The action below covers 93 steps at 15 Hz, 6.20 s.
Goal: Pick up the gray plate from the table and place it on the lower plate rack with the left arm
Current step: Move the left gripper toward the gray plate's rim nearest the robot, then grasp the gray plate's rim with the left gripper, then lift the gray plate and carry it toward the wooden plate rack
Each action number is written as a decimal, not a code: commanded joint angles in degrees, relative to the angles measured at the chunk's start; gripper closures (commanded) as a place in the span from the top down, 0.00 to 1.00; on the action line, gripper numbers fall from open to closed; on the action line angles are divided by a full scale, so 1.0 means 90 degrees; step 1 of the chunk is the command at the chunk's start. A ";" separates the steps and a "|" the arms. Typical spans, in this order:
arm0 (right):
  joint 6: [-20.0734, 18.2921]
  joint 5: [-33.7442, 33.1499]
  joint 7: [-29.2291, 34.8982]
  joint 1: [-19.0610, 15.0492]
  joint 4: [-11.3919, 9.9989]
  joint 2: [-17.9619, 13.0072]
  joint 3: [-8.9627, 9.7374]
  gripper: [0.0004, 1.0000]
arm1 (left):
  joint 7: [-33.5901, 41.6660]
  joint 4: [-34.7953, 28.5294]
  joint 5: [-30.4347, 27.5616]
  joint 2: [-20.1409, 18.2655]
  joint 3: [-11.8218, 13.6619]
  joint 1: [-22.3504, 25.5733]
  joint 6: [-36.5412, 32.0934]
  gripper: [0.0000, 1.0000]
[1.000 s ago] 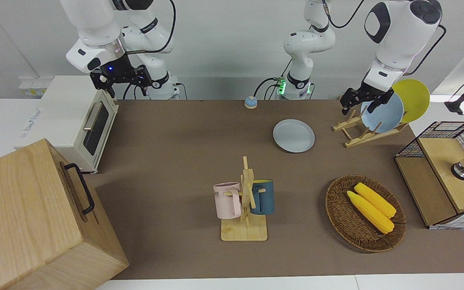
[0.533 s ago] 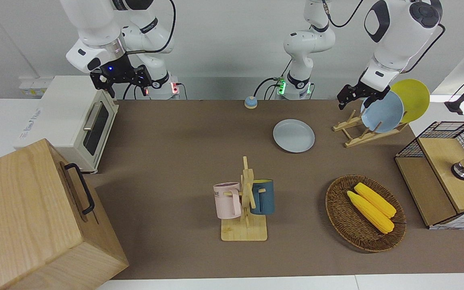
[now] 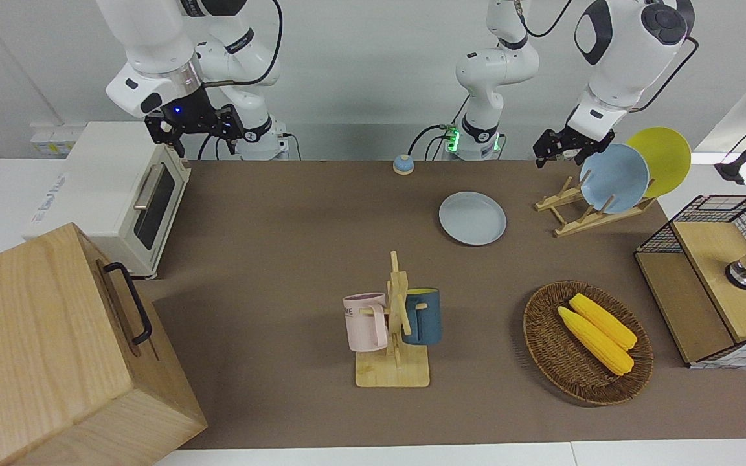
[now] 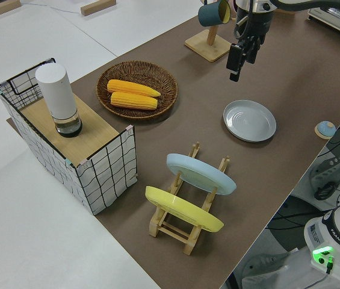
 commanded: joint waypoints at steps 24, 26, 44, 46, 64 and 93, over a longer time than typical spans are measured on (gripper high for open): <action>-0.0069 -0.0041 0.0075 -0.0147 0.0036 -0.0013 0.0135 0.98 | -0.0067 -0.4004 -0.0731 -0.0054 -0.0175 -0.0599 0.5128 0.99; -0.0069 -0.0041 0.0075 -0.0147 0.0046 -0.0013 0.0135 0.98 | -0.0067 -0.4062 -0.0731 0.0093 -0.0175 -0.0608 0.5264 0.99; -0.0069 -0.0041 0.0075 -0.0147 0.0046 -0.0013 0.0135 0.98 | 0.0031 -0.4092 -0.0418 0.0542 -0.0165 -0.0569 0.5411 0.14; -0.0069 -0.0041 0.0075 -0.0147 0.0046 -0.0013 0.0135 0.98 | 0.0031 -0.4092 -0.0321 0.0572 -0.0165 -0.0569 0.5470 0.14; -0.0069 -0.0041 0.0075 -0.0147 0.0046 -0.0013 0.0135 0.98 | 0.0021 -0.3362 -0.0301 0.0406 -0.0077 -0.0501 0.4506 0.00; -0.0078 -0.0041 0.0075 -0.0147 0.0046 -0.0022 0.0135 0.98 | -0.0164 0.0175 0.3290 0.0484 0.0011 -0.0530 -0.0105 0.00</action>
